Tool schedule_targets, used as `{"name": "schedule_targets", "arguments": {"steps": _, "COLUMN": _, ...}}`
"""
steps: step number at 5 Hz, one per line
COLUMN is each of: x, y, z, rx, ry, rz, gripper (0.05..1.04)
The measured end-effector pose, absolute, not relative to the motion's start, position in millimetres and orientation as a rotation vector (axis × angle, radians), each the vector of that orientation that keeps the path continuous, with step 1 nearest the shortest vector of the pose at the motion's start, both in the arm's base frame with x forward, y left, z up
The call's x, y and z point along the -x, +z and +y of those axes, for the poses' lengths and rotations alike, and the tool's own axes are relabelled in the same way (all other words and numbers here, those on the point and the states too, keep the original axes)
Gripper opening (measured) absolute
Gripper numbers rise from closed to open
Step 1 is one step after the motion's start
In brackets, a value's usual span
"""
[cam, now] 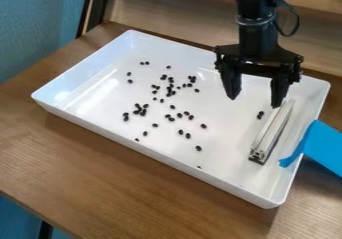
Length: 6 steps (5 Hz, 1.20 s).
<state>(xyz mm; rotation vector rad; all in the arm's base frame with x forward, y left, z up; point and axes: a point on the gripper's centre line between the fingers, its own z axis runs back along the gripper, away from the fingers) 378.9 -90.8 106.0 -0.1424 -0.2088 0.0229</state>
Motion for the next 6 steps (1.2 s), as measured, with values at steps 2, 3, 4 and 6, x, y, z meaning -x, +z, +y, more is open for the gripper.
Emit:
{"name": "schedule_targets", "arguments": {"steps": 2, "x": -380.1, "y": 89.0, "z": -77.9, "rx": 0.134, "ry": 0.003, "rz": -0.174, "gripper": 0.998}}
{"name": "schedule_targets", "arguments": {"steps": 3, "x": -383.6, "y": 91.5, "z": -66.7, "rx": 0.145, "ry": -0.006, "rz": -0.179, "gripper": 0.998}}
{"name": "schedule_targets", "arguments": {"steps": 4, "x": -395.7, "y": 95.7, "z": -60.5, "rx": 0.169, "ry": 0.0, "rz": -0.179, "gripper": 0.998}}
{"name": "schedule_targets", "arguments": {"steps": 6, "x": -403.0, "y": 101.3, "z": -65.2, "rx": 0.18, "ry": 0.005, "rz": -0.178, "gripper": 0.998}}
